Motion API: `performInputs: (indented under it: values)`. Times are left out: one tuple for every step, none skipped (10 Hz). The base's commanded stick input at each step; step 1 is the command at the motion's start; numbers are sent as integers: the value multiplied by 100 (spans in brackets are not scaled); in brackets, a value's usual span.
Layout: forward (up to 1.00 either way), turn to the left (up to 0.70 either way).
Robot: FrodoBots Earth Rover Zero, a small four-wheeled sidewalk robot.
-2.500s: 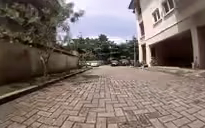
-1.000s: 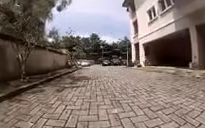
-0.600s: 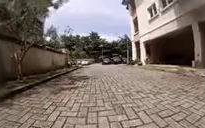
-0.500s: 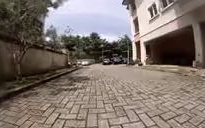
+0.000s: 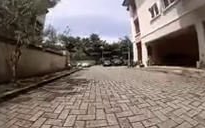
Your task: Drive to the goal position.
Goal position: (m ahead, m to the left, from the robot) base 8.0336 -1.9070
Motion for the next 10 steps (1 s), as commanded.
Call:
performInputs:
  values:
    - [50, 0]
    - [50, 0]
    - [50, 0]
    - [50, 0]
    - [50, 0]
    - [50, 0]
    - [50, 0]
    - [50, 0]
    - [50, 0]
    - [50, 0]
